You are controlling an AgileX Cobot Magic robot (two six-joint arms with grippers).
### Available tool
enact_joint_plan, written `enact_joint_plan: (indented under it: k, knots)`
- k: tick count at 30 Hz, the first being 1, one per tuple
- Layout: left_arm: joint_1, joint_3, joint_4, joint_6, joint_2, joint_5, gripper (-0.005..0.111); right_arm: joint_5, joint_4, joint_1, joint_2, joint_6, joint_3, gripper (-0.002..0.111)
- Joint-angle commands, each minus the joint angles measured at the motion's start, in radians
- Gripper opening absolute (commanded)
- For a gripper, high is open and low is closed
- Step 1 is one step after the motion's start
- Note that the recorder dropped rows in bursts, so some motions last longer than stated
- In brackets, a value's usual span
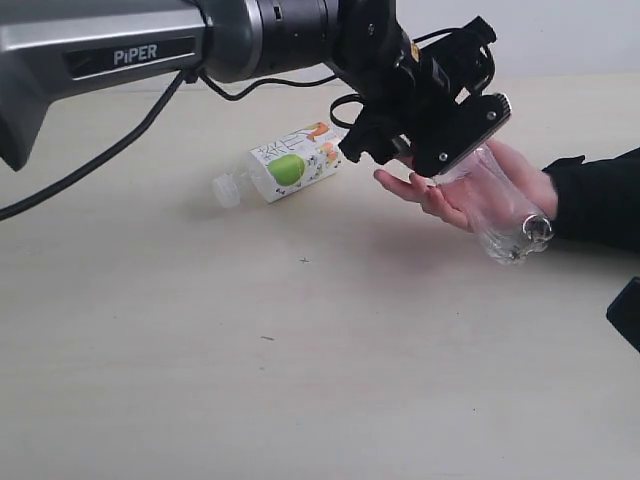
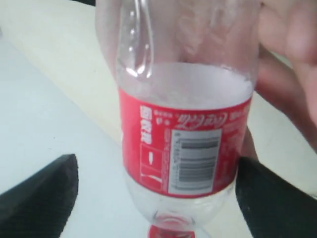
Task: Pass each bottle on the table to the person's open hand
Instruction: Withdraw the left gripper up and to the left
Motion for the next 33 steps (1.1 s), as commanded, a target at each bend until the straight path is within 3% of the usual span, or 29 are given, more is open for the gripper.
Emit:
enact_joint_plan:
  k: [1,17,21,26,29,33]
  knots:
    - [0.007,-0.004,0.000,-0.074,-0.046,0.024,0.082,0.004,0.005,-0.003,-0.006,0.001,0.005,0.000]
    - [0.012,-0.004,0.008,-0.705,-0.211,0.087,0.082,0.004,0.005,-0.003,-0.006,0.001,0.005,0.000]
    - [0.012,-0.004,0.008,-0.825,-0.256,0.212,0.082,0.004,0.005,-0.003,-0.006,0.001,0.005,0.000]
    - [0.012,-0.004,0.010,-0.857,-0.291,0.428,0.082,0.004,0.005,-0.003,-0.006,0.001,0.005,0.000]
    - [0.016,-0.004,0.010,-0.929,-0.298,0.525,0.064,0.004,0.005,-0.003,-0.006,0.001,0.005,0.000]
    - [0.032,-0.004,0.011,-1.069,-0.301,0.618,0.006,0.004,0.005,-0.003,-0.006,0.001,0.005,0.000]
